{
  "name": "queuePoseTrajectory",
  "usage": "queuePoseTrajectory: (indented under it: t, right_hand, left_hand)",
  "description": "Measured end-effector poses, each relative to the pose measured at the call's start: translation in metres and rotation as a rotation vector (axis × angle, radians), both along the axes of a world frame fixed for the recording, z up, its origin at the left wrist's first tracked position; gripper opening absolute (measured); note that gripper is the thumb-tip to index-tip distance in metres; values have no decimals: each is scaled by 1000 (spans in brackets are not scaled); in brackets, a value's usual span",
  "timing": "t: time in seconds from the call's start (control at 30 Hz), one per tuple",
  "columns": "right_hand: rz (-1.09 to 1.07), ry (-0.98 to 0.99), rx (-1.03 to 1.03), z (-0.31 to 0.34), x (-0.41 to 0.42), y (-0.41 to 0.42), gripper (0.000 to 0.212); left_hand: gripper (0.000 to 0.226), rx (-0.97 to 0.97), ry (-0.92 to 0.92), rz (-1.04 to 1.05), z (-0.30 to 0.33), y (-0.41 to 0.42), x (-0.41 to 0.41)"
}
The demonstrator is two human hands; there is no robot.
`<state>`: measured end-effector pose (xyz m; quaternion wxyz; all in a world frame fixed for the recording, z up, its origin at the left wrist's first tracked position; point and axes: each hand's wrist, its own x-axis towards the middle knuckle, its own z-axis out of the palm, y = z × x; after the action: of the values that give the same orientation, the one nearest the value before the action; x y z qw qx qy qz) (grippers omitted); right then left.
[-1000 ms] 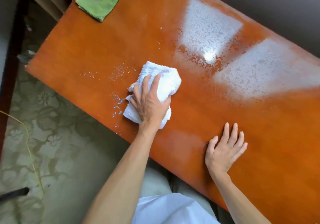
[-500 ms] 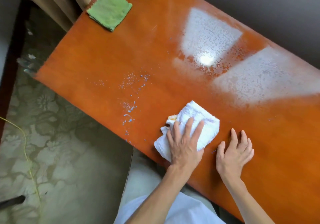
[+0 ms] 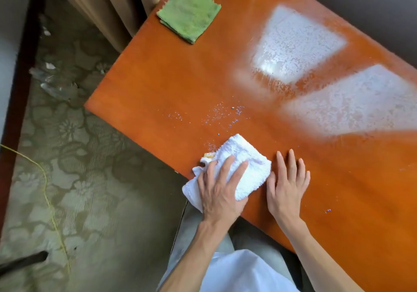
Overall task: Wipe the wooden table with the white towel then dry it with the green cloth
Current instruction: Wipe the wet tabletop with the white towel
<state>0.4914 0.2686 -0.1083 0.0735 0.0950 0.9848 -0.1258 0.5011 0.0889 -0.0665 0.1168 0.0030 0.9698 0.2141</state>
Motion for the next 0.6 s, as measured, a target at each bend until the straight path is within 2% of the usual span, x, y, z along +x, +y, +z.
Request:
queuePoseTrajectory:
  t: [0.17, 0.37, 0.53, 0.6]
  right_hand:
    - [-136, 19, 88, -7, -15, -28, 54]
    - [-151, 53, 103, -8, -14, -29, 56]
    - [-145, 36, 100, -7, -14, -28, 56]
    - [-148, 30, 95, -7, -15, -28, 56]
  left_hand:
    - [82, -29, 37, 100, 0, -63, -29]
    - [76, -93, 60, 249, -3, -118, -57]
    - [81, -115, 36, 269, -3, -105, -47]
    - [82, -104, 57, 216, -1, -86, -36]
